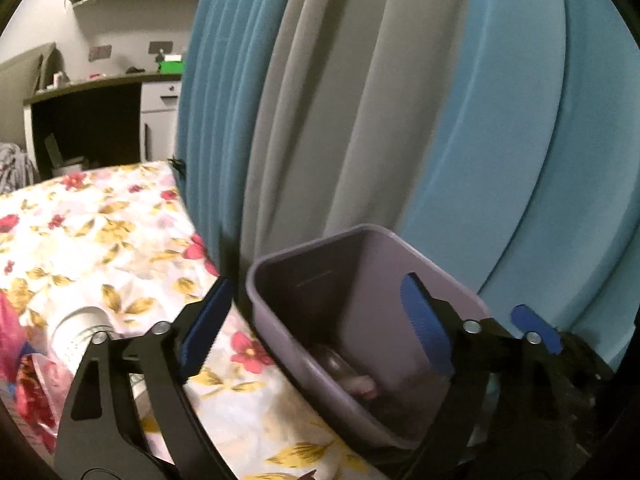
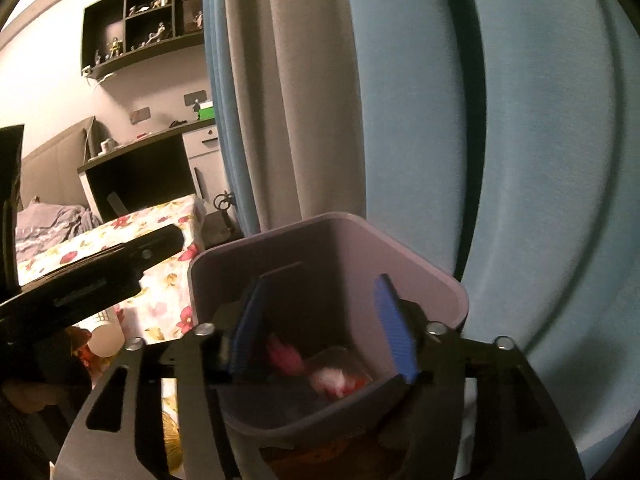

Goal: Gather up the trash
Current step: 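Open both tools to drop the wrapper and pink bag into the bin, then move both tools back over the trash pile on the table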

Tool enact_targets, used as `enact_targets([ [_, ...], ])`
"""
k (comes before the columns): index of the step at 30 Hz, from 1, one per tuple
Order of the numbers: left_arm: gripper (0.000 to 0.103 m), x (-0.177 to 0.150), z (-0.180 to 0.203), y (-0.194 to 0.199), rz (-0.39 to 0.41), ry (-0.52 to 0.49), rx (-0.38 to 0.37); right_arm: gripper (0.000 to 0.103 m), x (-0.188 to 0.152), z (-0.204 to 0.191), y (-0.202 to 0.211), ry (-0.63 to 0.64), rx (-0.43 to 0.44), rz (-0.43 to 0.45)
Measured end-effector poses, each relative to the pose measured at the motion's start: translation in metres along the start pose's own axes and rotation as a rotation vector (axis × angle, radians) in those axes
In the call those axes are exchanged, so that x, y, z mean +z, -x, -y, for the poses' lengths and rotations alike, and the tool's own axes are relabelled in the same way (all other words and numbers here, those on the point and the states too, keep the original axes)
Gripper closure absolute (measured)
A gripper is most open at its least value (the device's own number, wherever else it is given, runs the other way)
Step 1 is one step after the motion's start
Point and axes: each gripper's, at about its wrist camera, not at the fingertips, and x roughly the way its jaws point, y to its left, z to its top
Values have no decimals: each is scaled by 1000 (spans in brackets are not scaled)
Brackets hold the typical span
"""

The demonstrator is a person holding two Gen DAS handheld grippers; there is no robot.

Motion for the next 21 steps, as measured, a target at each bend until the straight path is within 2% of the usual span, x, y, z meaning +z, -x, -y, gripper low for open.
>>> enact_targets([
  [7, 9, -4, -7, 20, 15, -1, 43, 22, -4, -2, 8, -12, -23, 19],
  [15, 7, -14, -21, 57, 42, -4, 104, 17, -7, -9, 25, 8, -56, 51],
  [21, 7, -25, -30, 97, 72, -15, 155, 16, -11, -23, 45, 27, -54, 82],
])
